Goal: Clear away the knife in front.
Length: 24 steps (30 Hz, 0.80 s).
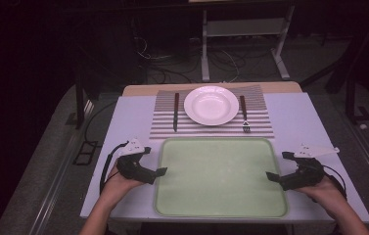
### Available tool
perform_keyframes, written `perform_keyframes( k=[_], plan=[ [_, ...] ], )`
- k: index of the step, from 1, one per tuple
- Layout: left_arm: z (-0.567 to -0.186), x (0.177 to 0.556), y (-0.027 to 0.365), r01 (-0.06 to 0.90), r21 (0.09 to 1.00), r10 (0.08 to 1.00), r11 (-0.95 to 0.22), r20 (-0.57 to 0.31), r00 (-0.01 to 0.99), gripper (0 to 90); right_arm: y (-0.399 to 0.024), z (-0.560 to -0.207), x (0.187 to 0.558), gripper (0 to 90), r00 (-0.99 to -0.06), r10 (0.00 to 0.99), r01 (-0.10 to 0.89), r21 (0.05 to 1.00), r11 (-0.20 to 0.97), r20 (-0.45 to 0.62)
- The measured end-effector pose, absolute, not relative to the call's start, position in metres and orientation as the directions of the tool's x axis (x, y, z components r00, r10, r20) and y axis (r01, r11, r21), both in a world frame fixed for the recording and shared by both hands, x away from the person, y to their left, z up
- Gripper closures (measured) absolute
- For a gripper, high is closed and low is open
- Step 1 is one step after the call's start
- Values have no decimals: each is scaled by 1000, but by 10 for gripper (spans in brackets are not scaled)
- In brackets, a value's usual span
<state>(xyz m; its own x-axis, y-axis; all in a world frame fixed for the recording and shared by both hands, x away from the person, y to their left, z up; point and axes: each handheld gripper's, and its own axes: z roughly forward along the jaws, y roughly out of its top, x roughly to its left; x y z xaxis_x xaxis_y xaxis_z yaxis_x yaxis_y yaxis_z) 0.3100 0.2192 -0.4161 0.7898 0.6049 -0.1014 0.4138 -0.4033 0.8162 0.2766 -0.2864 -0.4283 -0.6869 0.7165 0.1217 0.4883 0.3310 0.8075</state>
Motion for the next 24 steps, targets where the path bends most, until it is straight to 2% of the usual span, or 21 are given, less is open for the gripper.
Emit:
perform_keyframes(
  k=[24],
  plan=[
    [-416, 321, 216, 407, 832, 620, -377, -100, 778, 0, -285, -428, 276, 0, -701, 700, 482, 816, 319, 140]
  ],
)
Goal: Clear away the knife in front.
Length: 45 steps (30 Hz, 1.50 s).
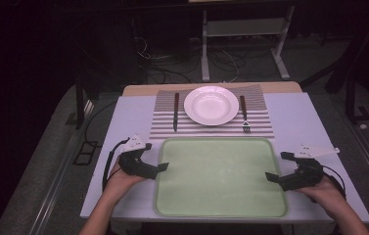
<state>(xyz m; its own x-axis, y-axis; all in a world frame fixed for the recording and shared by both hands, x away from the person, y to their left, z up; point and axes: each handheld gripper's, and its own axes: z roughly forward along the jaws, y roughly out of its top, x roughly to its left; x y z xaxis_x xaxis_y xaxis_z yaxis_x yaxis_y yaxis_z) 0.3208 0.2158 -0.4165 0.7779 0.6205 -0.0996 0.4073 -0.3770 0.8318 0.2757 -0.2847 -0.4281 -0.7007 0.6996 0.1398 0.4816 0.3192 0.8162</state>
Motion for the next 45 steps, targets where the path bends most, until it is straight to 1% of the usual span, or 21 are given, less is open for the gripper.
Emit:
perform_keyframes(
  k=[35, 45],
  plan=[
    [-419, 341, 206, 420, 835, 640, -354, -111, 760, 0, -281, -431, 278, 0, -717, 682, 481, 812, 331, 146],
    [-420, 350, 199, 411, 834, 636, -367, -97, 766, 0, -282, -430, 277, 0, -711, 687, 483, 814, 323, 150]
  ],
)
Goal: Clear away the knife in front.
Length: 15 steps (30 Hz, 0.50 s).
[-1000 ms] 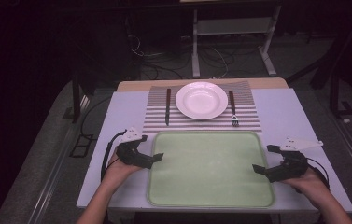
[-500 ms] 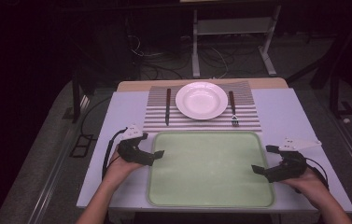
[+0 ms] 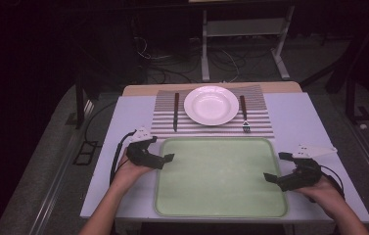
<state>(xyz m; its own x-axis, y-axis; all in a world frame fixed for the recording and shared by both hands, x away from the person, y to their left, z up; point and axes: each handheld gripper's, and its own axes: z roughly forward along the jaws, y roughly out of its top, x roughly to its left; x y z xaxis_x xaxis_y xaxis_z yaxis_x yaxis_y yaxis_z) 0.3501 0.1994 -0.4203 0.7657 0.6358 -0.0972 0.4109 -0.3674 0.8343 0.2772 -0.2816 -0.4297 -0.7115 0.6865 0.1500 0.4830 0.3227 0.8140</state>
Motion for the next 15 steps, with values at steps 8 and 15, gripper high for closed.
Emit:
perform_keyframes(
  k=[8, 15],
  plan=[
    [-420, 357, 195, 413, 838, 639, -358, -103, 762, 0, -281, -430, 278, 0, -713, 684, 483, 814, 323, 152],
    [-419, 364, 192, 412, 843, 640, -346, -109, 761, 0, -281, -430, 278, 0, -715, 683, 482, 814, 324, 151]
  ],
)
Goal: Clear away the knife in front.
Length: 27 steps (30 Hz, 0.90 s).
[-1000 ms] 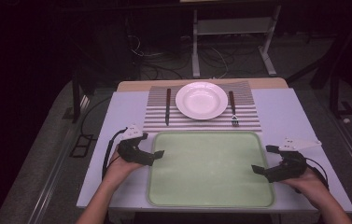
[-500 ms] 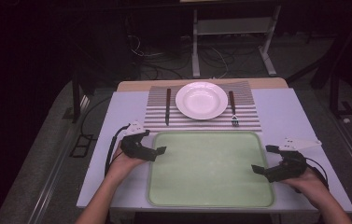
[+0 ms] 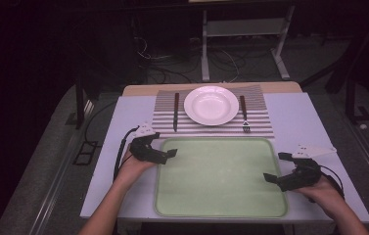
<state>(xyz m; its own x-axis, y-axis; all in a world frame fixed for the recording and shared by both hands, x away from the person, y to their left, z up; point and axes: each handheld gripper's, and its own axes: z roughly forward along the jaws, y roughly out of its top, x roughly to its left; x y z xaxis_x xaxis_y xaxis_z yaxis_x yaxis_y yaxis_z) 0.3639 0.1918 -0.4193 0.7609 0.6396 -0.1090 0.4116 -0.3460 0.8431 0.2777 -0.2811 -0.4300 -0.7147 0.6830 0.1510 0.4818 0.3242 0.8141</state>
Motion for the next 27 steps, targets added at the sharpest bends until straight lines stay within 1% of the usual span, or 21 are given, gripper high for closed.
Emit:
perform_keyframes(
  k=[27],
  plan=[
    [-421, 389, 185, 417, 844, 667, -338, -98, 739, 0, -281, -431, 278, 0, -713, 683, 487, 813, 320, 158]
  ],
)
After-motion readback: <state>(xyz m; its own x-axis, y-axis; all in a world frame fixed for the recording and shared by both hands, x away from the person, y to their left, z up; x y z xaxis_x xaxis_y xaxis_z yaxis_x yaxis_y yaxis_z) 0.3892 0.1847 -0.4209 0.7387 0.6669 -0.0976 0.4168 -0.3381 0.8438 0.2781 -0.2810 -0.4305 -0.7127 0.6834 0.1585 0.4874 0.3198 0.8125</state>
